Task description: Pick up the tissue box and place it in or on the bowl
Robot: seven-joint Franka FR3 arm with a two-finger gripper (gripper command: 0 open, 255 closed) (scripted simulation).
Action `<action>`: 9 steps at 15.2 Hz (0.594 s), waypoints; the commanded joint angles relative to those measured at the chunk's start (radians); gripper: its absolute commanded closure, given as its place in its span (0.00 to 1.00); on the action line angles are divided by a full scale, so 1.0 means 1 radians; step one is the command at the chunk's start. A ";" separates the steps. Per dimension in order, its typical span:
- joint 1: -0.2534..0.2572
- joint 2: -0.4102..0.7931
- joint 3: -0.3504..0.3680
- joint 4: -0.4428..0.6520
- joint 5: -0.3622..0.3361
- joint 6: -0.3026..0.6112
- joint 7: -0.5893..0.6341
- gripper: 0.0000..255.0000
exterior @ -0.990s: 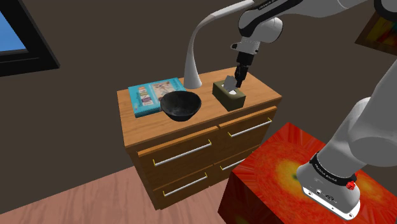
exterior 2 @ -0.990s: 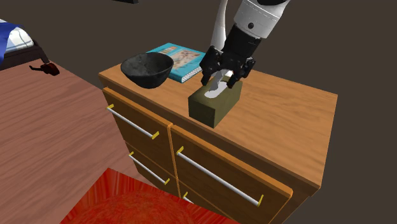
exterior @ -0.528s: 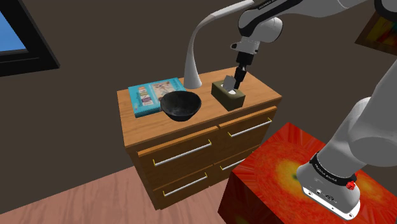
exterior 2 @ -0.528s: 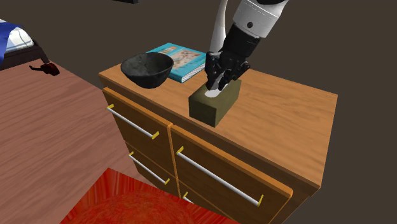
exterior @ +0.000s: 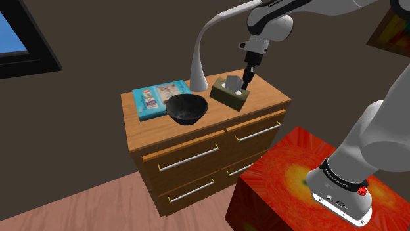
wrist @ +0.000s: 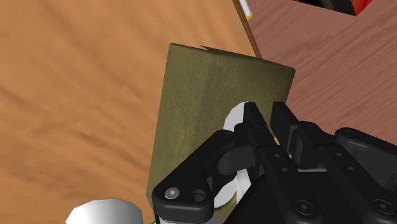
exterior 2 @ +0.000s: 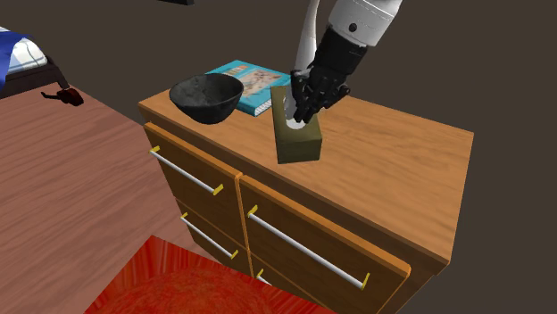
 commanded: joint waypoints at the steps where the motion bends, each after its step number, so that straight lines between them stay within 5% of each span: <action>1: -0.001 -0.011 -0.002 0.013 -0.009 -0.021 0.010 1.00; 9: -0.001 -0.056 -0.003 0.071 -0.038 -0.111 0.056 1.00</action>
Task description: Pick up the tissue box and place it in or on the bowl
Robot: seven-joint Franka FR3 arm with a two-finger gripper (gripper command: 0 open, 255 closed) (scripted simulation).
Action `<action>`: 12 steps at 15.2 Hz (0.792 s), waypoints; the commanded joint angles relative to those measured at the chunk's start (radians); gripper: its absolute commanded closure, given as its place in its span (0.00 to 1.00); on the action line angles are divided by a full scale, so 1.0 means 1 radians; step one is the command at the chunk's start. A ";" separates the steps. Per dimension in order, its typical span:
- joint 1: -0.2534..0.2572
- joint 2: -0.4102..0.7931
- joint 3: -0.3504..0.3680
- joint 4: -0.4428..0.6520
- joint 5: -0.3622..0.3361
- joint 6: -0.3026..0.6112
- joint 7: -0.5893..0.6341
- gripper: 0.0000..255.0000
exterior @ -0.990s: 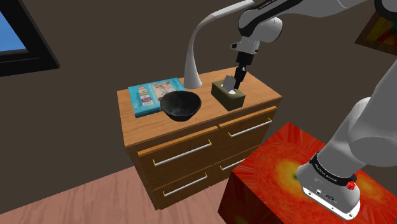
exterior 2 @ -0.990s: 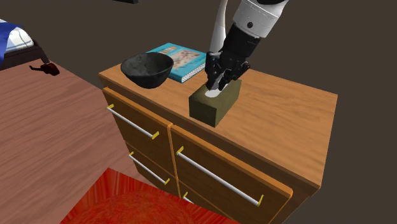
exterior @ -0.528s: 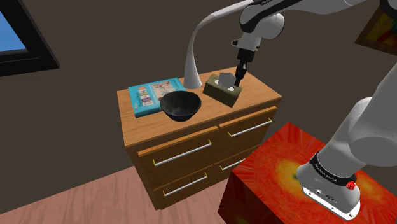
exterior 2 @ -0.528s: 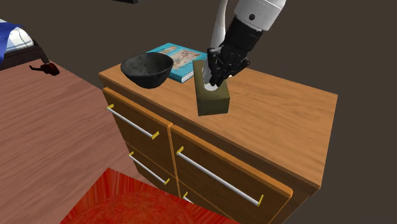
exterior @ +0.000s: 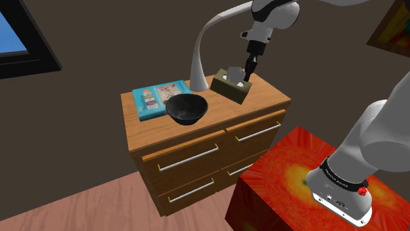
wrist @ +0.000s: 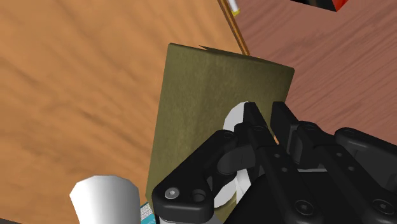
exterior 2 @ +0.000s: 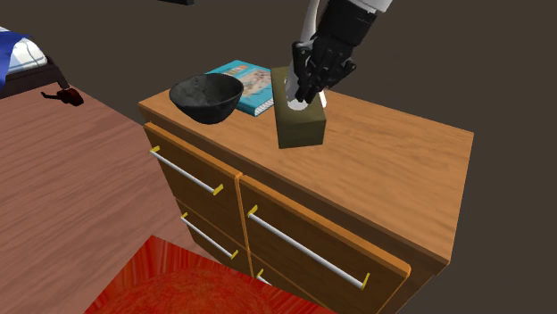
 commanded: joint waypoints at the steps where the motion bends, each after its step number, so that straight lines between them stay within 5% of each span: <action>1: 0.000 -0.008 0.000 0.018 -0.005 -0.023 0.011 1.00; 12: 0.000 -0.045 0.000 0.123 -0.028 -0.153 0.064 1.00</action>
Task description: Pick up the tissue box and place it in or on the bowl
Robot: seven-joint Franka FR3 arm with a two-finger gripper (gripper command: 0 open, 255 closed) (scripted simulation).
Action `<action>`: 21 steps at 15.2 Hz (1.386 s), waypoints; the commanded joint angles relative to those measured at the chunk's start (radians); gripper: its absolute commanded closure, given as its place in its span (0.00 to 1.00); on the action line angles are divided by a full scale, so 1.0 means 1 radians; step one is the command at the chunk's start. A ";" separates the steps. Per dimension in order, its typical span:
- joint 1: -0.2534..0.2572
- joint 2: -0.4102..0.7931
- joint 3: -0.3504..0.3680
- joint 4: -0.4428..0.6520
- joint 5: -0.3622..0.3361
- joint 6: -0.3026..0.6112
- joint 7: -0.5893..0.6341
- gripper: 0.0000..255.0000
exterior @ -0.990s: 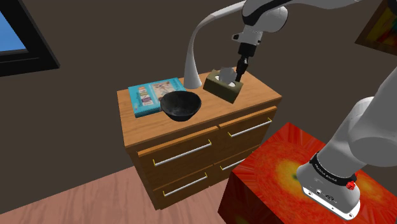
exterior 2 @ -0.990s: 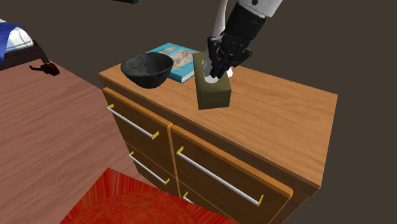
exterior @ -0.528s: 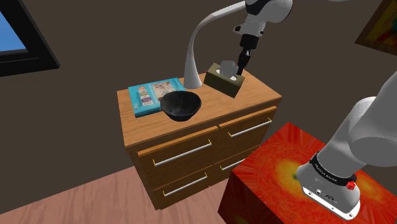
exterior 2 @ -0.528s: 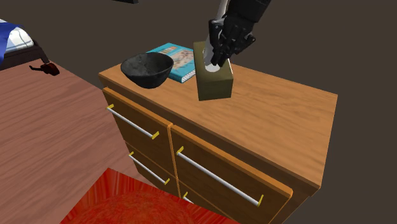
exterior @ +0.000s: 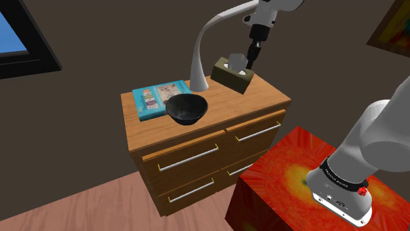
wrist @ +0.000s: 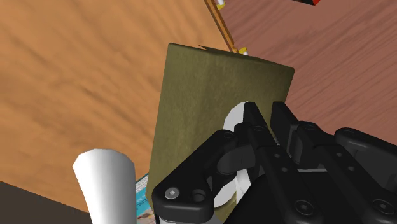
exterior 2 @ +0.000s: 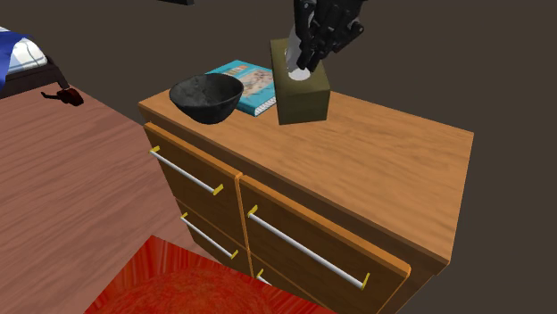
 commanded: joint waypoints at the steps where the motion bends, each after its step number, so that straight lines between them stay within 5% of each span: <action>1: 0.000 -0.006 0.000 0.022 -0.003 -0.026 0.010 1.00; 9: -0.001 -0.015 -0.001 0.113 -0.009 -0.120 0.041 1.00; 21: 0.133 0.029 0.140 0.204 0.054 -0.071 0.307 1.00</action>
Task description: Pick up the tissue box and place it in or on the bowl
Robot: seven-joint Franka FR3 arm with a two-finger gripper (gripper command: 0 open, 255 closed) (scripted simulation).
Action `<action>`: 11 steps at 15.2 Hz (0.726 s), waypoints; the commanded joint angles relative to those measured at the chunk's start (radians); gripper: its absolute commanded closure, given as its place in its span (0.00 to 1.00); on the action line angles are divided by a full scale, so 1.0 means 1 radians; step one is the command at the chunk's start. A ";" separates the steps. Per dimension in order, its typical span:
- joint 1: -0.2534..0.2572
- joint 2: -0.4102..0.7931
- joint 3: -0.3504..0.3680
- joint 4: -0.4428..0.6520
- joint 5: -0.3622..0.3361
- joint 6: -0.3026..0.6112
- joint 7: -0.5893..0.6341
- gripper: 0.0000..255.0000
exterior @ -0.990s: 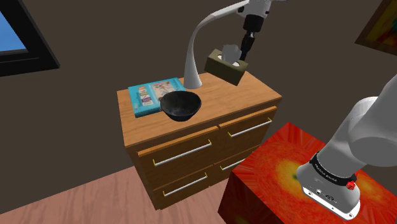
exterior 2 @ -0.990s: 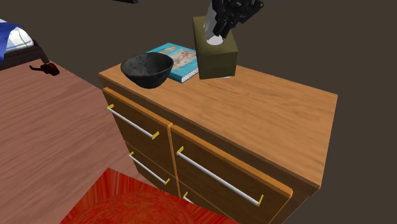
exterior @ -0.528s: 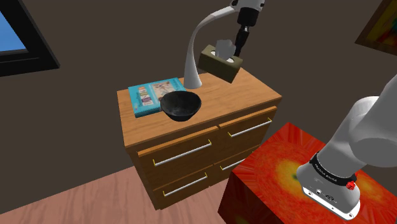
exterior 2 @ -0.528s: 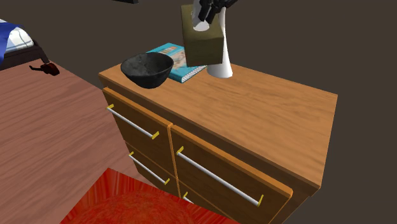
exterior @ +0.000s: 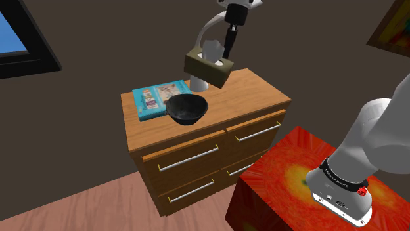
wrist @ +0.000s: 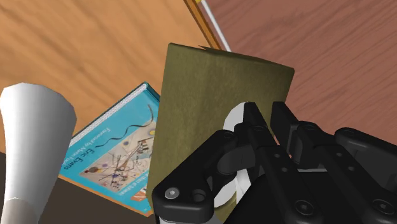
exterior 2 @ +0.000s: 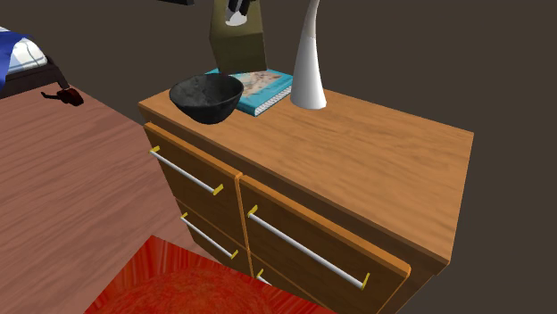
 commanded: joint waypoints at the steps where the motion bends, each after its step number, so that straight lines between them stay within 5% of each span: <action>1: 0.024 0.020 0.024 0.030 0.011 0.008 0.048 1.00; 11: 0.118 0.159 0.111 0.226 0.046 0.024 0.236 1.00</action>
